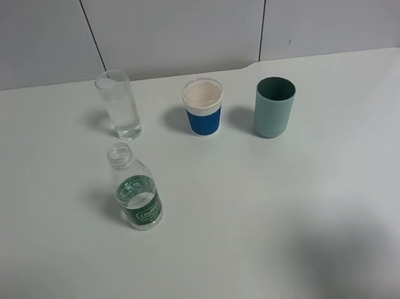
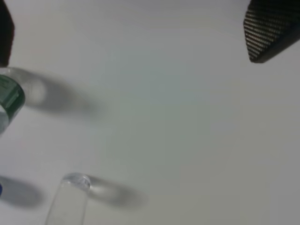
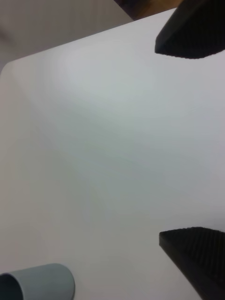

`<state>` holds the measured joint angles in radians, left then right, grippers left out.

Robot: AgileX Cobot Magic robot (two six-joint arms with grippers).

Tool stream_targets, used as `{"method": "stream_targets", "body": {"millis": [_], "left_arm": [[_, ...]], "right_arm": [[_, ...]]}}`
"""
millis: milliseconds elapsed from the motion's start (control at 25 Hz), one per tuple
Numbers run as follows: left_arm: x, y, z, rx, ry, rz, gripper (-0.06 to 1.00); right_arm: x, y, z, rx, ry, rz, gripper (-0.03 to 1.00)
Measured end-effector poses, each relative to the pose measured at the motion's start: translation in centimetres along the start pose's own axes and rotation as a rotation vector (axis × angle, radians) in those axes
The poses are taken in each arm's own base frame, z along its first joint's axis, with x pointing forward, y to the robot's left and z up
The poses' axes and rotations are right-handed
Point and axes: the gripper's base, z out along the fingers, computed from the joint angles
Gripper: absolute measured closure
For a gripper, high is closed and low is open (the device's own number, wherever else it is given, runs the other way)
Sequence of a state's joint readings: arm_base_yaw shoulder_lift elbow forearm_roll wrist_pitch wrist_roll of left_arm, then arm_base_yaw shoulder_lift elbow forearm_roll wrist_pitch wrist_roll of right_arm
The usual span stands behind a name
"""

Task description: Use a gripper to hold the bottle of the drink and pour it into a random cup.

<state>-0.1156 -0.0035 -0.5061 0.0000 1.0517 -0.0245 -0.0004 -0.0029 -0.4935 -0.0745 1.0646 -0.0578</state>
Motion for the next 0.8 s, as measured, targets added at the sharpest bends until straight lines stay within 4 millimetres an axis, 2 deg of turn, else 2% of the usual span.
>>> {"method": "stream_targets", "body": {"millis": [440, 800], "left_arm": [[-0.02, 0.96, -0.05, -0.106, -0.008, -0.108, -0.05], [0.01, 0.96, -0.05, -0.106, -0.004, -0.109, -0.05]], "right_arm": [[0.00, 0.00, 0.00, 0.000, 0.000, 0.000, 0.23], [0.00, 0.00, 0.00, 0.000, 0.000, 0.000, 0.23]]}}
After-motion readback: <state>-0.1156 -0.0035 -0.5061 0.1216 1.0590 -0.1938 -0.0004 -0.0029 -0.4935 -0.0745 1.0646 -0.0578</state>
